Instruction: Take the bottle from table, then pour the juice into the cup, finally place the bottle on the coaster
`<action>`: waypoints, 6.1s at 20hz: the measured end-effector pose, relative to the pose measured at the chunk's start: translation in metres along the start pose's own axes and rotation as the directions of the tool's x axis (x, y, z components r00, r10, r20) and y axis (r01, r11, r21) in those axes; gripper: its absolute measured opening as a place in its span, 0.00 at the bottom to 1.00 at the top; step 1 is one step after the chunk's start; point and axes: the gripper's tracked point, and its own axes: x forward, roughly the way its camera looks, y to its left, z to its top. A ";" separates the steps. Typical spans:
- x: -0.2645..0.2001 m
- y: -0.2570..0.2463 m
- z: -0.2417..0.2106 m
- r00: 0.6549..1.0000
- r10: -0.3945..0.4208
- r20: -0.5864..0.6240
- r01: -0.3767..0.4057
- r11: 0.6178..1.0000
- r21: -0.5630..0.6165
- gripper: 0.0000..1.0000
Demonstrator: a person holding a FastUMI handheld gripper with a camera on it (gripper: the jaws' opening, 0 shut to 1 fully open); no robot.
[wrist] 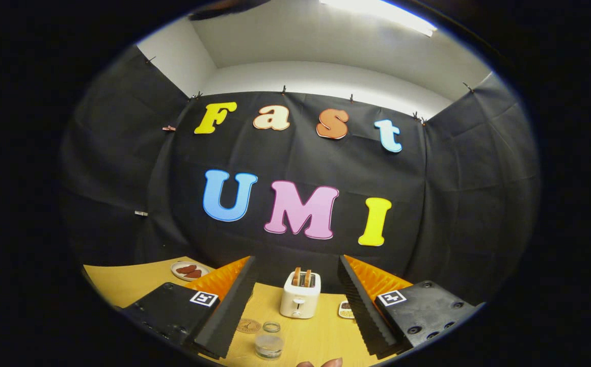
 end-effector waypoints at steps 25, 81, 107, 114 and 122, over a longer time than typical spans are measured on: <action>0.031 0.039 -0.291 0.971 -0.029 -0.236 0.062 0.989 0.135 0.89; 0.068 0.149 -0.260 0.917 0.080 -0.391 -0.399 0.164 -0.902 0.67; 0.080 0.150 -0.247 0.924 0.085 -0.372 -0.370 -0.037 -0.928 0.67; 0.081 0.152 -0.238 0.933 0.083 -0.350 -0.343 -0.081 -0.936 0.67; 0.086 0.154 -0.230 0.940 0.091 -0.328 -0.317 -0.121 -0.941 0.67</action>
